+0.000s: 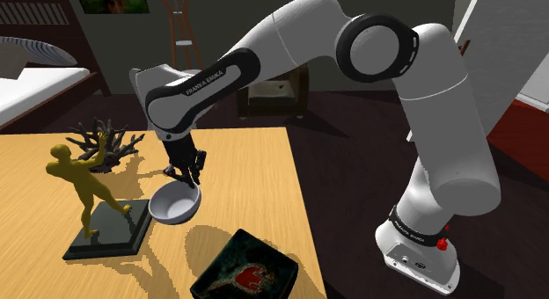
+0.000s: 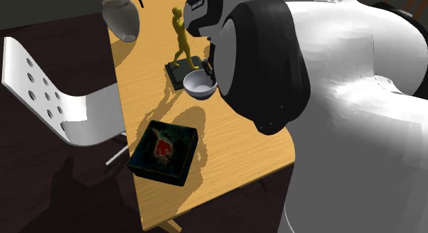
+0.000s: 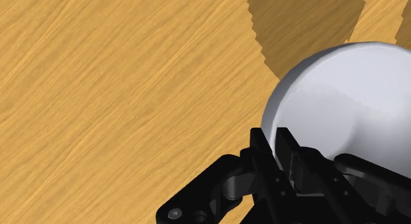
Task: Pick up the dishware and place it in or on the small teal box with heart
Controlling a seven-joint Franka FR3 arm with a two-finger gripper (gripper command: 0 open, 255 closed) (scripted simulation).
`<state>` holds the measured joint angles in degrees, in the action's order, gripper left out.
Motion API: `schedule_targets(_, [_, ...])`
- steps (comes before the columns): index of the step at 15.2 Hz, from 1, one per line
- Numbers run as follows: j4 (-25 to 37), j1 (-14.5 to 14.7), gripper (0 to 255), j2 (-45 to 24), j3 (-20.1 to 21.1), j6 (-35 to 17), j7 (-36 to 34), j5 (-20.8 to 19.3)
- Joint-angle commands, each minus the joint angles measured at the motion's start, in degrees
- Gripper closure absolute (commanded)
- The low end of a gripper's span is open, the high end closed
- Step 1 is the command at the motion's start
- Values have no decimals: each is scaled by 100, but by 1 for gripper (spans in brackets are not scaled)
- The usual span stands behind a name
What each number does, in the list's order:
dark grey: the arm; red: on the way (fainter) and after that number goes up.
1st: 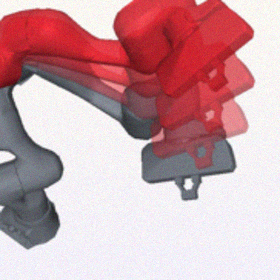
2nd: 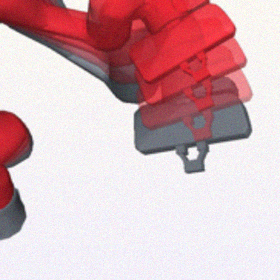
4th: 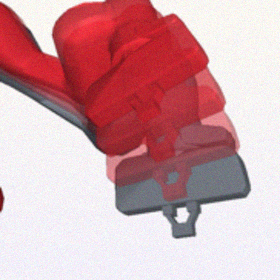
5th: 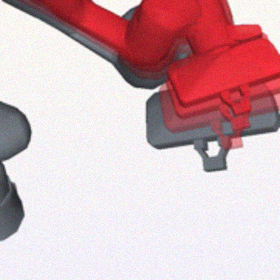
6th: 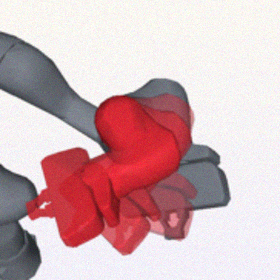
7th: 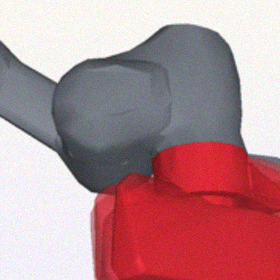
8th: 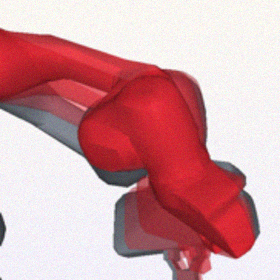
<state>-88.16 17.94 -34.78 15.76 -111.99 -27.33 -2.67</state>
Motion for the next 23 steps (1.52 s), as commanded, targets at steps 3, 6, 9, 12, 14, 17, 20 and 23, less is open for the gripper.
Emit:
schedule_targets(3, [109, -14, 255, 141, 21, 247, 0, 31])
schedule_targets(6, [201, -20, 255, 233, 35, 429, -3, 52])
schedule_targets(9, [308, -24, 255, 316, 48, 616, -7, 71])
schedule_targets(12, [429, -27, 255, 390, 60, 808, -12, 88])
schedule_targets(14, [518, -27, 255, 433, 67, 939, -16, 98])
schedule_targets(17, [665, -26, 255, 489, 76, 1140, -23, 111])
schedule_targets(20, [828, -22, 255, 534, 85, 1346, -32, 122])
schedule_targets(23, [145, -56, 255, 1029, 155, 1142, -91, 237])
